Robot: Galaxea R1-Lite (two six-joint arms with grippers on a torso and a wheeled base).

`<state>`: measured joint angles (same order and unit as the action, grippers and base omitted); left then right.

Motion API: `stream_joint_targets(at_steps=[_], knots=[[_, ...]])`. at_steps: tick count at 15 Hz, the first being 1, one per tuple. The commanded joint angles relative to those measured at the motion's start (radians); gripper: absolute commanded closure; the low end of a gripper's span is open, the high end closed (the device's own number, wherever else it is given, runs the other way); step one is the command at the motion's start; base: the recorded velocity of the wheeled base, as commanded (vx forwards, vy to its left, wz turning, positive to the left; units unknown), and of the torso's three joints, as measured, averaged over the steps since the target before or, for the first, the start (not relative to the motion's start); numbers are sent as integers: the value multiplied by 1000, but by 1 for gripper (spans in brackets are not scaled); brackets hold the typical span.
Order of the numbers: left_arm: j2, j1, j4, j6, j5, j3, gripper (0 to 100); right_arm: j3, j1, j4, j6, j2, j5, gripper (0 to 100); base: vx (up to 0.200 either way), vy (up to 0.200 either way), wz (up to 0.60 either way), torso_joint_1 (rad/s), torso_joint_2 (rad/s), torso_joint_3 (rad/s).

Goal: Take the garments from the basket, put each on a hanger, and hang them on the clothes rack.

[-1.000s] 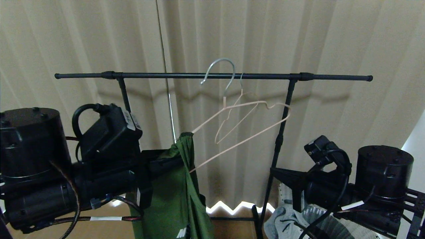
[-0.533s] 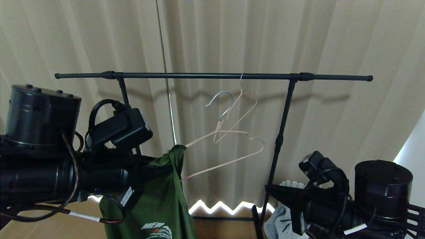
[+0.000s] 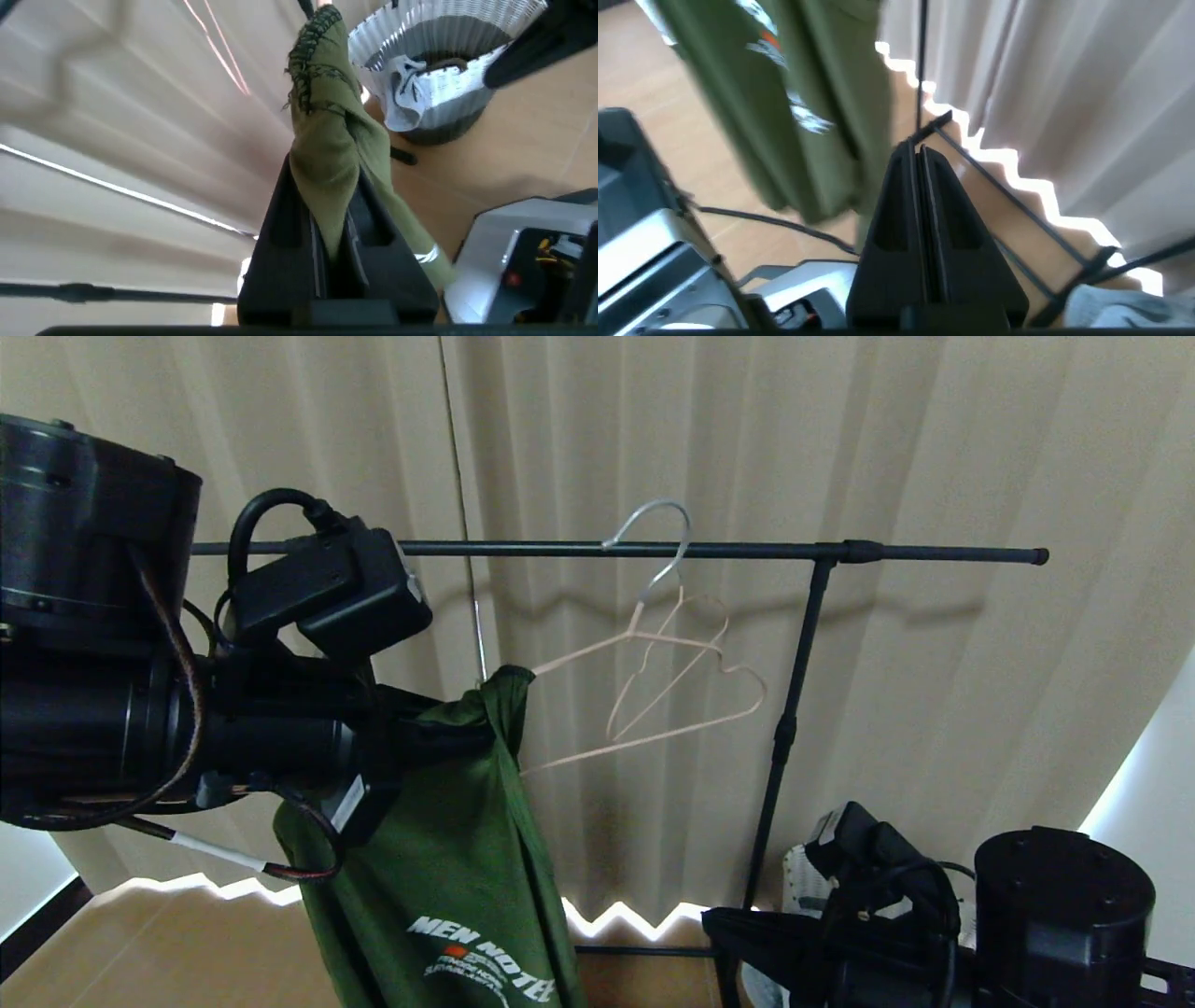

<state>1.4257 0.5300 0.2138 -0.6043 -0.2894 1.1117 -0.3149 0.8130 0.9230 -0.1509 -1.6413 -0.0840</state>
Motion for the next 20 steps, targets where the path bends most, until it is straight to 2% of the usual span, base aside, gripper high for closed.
stream_joint_targets(at_steps=[1,2,4,7,10,12,15,20], knots=[[27,10,58,-32,-4,57,100,0,8,8,-19,-2,0,100,0,0,0,0,0,0],[25,13,53,-32,-25,56,100,2,25,31,-41,-11,-2,100,0,0,0,0,0,0],[18,10,39,-31,-119,59,100,14,58,114,-73,-43,-2,100,0,0,0,0,0,0],[16,10,33,-32,-134,53,100,23,97,251,-81,-95,0,100,0,0,0,0,0,0],[2,8,-116,-20,-241,-20,100,22,95,327,-79,-137,3,100,0,0,0,0,0,0],[-25,10,-133,-14,-248,-66,100,17,91,375,-84,-166,4,100,0,0,0,0,0,0],[-44,10,-134,-14,-261,-70,100,17,87,522,-107,-223,7,100,0,0,0,0,0,0],[-48,13,-137,-15,-261,-70,100,23,87,530,-105,-230,9,100,0,0,0,0,0,0]])
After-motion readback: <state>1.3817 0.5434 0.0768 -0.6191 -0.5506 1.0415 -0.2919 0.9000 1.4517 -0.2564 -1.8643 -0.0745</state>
